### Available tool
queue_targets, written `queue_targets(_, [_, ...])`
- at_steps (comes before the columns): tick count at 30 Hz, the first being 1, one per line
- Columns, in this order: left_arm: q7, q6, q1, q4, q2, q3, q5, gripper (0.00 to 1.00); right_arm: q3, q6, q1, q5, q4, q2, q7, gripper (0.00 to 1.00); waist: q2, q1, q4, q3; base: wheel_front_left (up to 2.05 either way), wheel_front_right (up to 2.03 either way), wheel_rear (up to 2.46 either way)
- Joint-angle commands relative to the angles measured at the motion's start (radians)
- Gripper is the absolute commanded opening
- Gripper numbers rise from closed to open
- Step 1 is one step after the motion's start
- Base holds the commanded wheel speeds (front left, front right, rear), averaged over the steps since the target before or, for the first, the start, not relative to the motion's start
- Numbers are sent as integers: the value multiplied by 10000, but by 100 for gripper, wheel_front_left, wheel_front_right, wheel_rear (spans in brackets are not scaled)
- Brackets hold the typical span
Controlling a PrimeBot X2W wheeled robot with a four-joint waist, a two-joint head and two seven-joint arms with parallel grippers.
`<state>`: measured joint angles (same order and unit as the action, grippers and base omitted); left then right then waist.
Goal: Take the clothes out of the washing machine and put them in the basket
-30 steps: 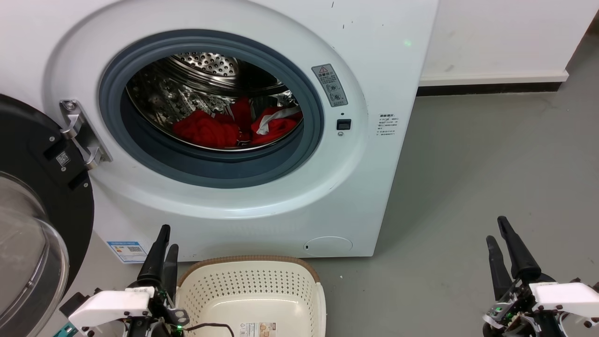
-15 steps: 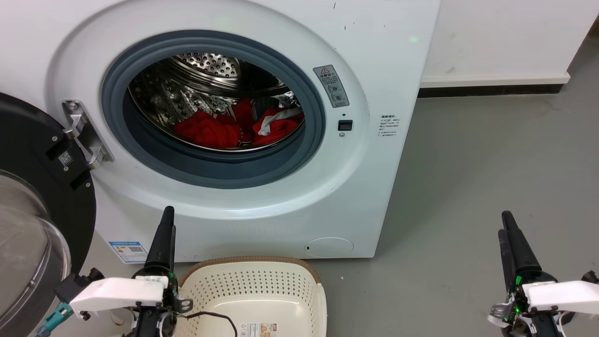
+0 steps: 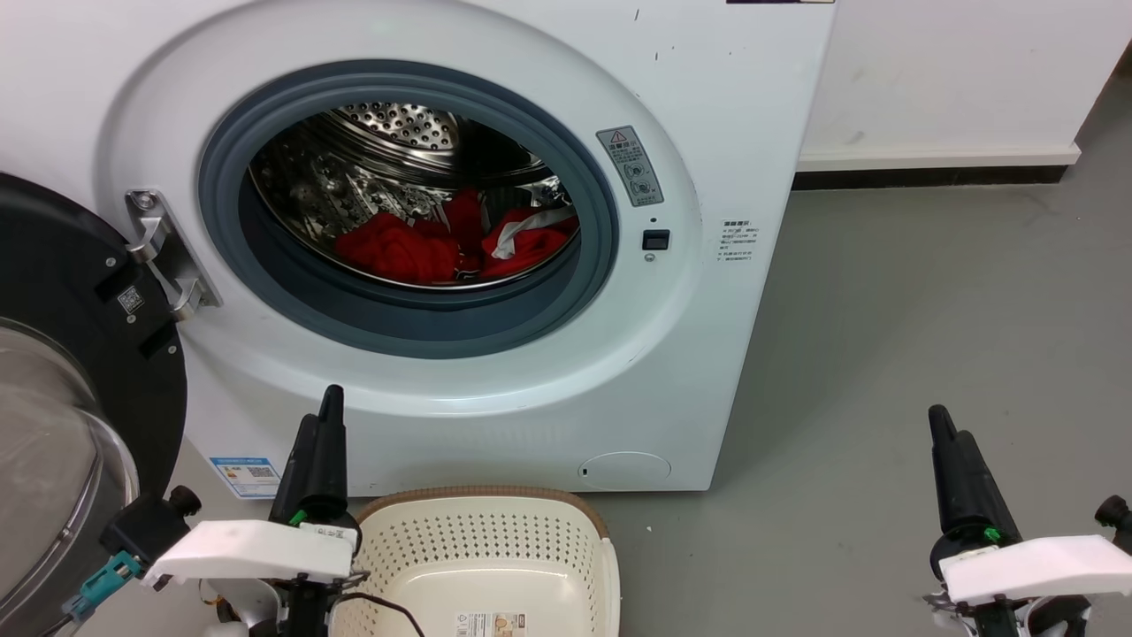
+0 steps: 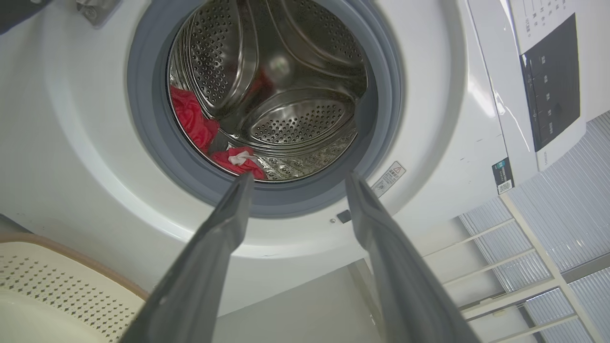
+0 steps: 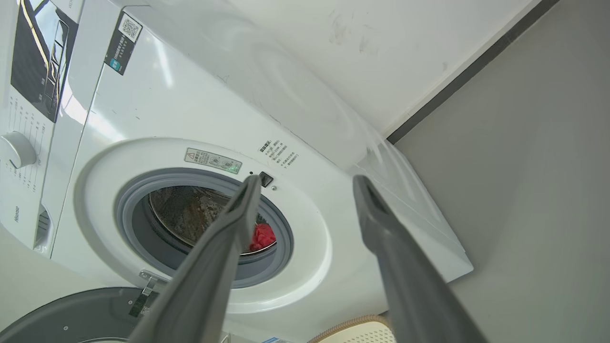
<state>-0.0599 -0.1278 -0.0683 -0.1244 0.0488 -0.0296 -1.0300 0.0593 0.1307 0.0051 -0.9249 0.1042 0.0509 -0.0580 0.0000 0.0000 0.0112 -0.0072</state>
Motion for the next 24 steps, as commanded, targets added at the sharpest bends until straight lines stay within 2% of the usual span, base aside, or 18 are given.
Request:
queue_targets(1, [-79,-20,-106,197,18,45,325,100,-15,1,4,310,-204,5,-94,100,0,0,5,0,0,0,0])
queue_targets(8, [-313,-23,-99,185,19,104,1732,100,-56,1,73,1604,-268,4,-330,100,0,0,26,2,0,0,0])
queue_targets(24, [-791,91,-122,55,19,261,4523,100,55,1,261,3763,-403,0,-591,100,0,0,26,51,0,0,0])
